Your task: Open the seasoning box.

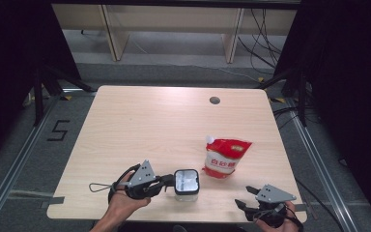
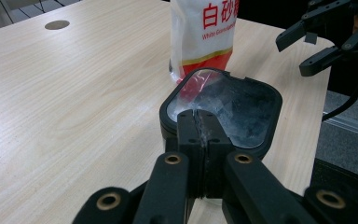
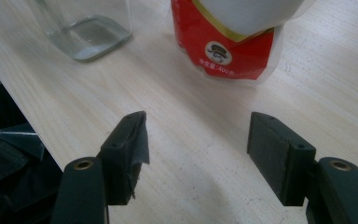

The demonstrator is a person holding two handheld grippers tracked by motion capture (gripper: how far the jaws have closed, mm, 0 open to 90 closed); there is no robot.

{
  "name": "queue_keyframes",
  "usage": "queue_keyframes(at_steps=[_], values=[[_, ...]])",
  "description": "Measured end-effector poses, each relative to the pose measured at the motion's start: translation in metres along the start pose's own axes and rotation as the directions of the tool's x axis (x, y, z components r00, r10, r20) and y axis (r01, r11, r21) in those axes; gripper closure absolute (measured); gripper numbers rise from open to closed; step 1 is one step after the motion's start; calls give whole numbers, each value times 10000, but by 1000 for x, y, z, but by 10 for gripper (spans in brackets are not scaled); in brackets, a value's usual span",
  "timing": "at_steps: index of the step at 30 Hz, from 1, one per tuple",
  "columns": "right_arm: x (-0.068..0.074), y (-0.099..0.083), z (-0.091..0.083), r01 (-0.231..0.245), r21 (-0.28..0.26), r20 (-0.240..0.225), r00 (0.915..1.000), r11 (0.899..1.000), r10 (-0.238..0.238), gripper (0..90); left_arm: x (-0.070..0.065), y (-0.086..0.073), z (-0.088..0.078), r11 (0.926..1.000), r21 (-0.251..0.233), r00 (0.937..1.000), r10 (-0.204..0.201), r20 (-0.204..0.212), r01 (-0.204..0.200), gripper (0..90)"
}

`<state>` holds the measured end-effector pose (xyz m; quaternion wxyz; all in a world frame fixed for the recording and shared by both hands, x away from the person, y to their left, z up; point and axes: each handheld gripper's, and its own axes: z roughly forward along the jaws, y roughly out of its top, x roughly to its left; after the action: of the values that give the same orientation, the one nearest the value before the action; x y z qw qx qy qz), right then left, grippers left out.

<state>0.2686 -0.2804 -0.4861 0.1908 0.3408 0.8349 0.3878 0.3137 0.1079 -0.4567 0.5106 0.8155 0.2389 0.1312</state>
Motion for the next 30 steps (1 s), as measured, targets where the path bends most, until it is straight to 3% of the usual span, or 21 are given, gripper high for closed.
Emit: queue_keyframes(at_steps=[7, 8, 9, 10, 11, 15, 18, 21, 30], values=[[1, 1, 0, 64, -123, -18, 10000, 9999, -65, 414, 1, 0, -2, 10000, 28, 9998, -36, -183, 36, 884], [4, 1, 0, -201, -54, -117, 9997, 9998, 201, 426, 0, 0, -2, 10000, 37, 9998, -14, -199, 15, 884], [2, 2, 0, 156, -229, -119, 9998, 9996, -159, 442, 0, 0, -2, 10000, 25, 9998, -23, -210, 24, 883], [5, 3, 0, 9, -234, -176, 9998, 9997, -13, 456, 0, 0, -2, 10000, 54, 9997, 24, -234, -22, 883], [6, 6, 1, 368, -459, -184, 9991, 9983, -377, 492, 0, -1, -2, 10000, 40, 9996, 65, -259, -64, 882], [13, 14, 4, 667, -745, -338, 9970, 9950, -694, 543, 0, -1, -3, 9999, 62, 9994, 152, -303, -150, 883], [17, 19, 6, 736, -928, -456, 9959, 9930, -780, 576, 1, -2, -3, 9999, 32, 9994, 159, -301, -158, 883], [19, 22, 8, 804, -1061, -517, 9949, 9911, -862, 594, 0, -4, -3, 9999, -90, 9994, -86, -333, 83, 883], [32, 35, 20, 978, -1315, -876, 9901, 9865, -1098, 660, -1, -6, -3, 9996, -273, 9991, -41, -434, 30, 884]])
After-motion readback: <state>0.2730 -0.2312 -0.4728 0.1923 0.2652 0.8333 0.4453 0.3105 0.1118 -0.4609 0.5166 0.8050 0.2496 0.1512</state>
